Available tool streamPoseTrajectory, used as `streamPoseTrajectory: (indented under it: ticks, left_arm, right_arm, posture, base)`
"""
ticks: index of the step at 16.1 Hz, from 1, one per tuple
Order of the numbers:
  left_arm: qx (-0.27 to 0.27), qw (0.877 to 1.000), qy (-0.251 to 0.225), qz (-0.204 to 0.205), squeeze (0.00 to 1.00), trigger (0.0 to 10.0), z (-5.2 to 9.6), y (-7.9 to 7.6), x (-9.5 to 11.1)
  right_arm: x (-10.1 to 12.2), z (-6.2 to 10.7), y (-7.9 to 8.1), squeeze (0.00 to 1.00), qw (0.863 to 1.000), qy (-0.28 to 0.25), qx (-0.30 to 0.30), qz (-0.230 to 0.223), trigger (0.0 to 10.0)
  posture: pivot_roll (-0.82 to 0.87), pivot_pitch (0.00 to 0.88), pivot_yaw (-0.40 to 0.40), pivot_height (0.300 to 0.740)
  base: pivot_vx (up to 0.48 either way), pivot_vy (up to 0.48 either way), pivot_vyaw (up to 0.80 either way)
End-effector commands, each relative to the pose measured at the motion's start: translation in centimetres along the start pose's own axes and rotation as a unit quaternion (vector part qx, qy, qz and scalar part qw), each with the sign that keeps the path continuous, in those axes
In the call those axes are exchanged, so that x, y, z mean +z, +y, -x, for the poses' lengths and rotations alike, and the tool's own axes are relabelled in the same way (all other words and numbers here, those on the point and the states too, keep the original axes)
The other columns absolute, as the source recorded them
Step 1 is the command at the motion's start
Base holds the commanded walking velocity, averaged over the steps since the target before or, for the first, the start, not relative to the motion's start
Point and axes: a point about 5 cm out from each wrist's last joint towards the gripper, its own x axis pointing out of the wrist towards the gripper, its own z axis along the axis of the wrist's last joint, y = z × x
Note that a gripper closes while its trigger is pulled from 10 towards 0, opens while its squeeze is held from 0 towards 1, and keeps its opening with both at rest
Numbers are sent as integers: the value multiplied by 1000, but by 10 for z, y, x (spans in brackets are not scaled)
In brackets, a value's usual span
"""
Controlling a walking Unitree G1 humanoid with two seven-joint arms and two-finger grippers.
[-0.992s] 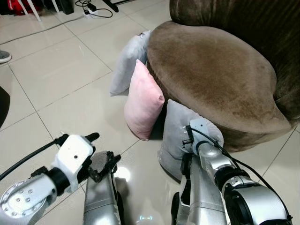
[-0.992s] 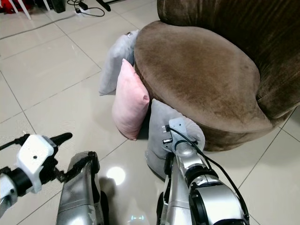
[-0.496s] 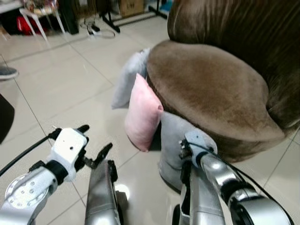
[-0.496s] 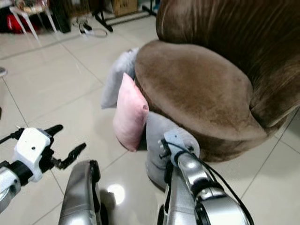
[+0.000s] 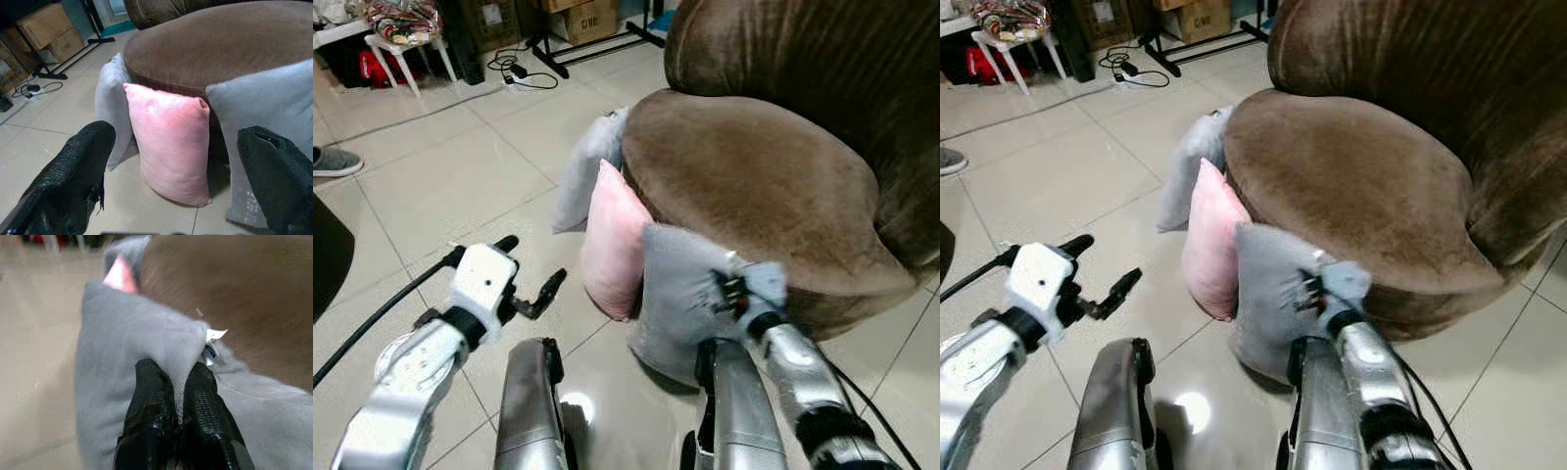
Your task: Move the pillow to the sofa from floor
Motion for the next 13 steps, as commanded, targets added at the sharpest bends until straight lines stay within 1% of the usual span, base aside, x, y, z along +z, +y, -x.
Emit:
streamPoseTrajectory:
  ticks: [1, 2, 3, 4, 5, 6, 7, 8, 9, 11, 12, 13]
  left_arm:
    - [10, 1000, -3, -3, 0, 10000, 0, 2, 0]
    - [18, 1000, -14, -3, 0, 10000, -2, 3, 4]
    - [19, 1000, -18, -3, 0, 10000, -3, 3, 5]
    - [28, 999, -24, -3, 0, 10000, -5, 5, 6]
    - [36, 999, -33, -5, 0, 10000, -5, 6, 9]
    - [43, 998, -43, -8, 0, 10000, -5, 8, 14]
    - [45, 998, -46, -8, 0, 10000, -6, 9, 15]
    - [50, 997, -51, -9, 0, 10000, -6, 10, 17]
    - [54, 997, -54, -10, 0, 10000, -6, 10, 19]
    - [59, 997, -57, -12, 0, 10000, -7, 9, 20]
    - [65, 996, -58, -12, 0, 10000, -7, 10, 21]
    - [69, 996, -56, -12, 0, 10000, -7, 11, 20]
  right_arm:
    - [54, -9, -9, 0, 993, -118, -14, -3, 0]
    - [105, 2, -33, 0, 978, -197, -62, -15, 0]
    - [121, 8, -39, 0, 972, -221, -74, -19, 0]
    - [153, 17, -51, 0, 960, -265, -93, -21, 0]
    - [200, 30, -61, 0, 940, -324, -105, -16, 0]
    - [243, 40, -61, 0, 922, -374, -98, -12, 0]
    - [253, 42, -60, 0, 919, -383, -93, -12, 0]
    - [264, 44, -55, 0, 921, -382, -82, -1, 0]
    - [265, 42, -49, 0, 927, -368, -73, 5, 0]
    - [259, 34, -40, 0, 932, -354, -76, -21, 0]
    - [253, 27, -31, 0, 938, -337, -63, -40, 0]
    - [243, 20, -19, 0, 947, -313, -53, -49, 0]
  posture:
    - [22, 0, 36, 492]
    - [-2, 0, 45, 492]
    - [-2, 0, 45, 492]
    - [-14, 0, 44, 492]
    - [-21, 0, 39, 492]
    - [-19, 0, 31, 492]
    - [-19, 0, 27, 492]
    - [-17, 0, 25, 492]
    - [-4, 0, 14, 492]
    - [12, 0, 1, 492]
    - [12, 0, 1, 492]
    - [4, 0, 12, 492]
  base:
    - [0, 0, 0]
    - [0, 0, 0]
    - [0, 0, 0]
    - [0, 0, 0]
    - [0, 0, 0]
    - [0, 0, 0]
    - [0, 0, 0]
    - [0, 0, 0]
    - [0, 0, 0]
    - [0, 0, 0]
    - [0, 0, 0]
    - [0, 0, 0]
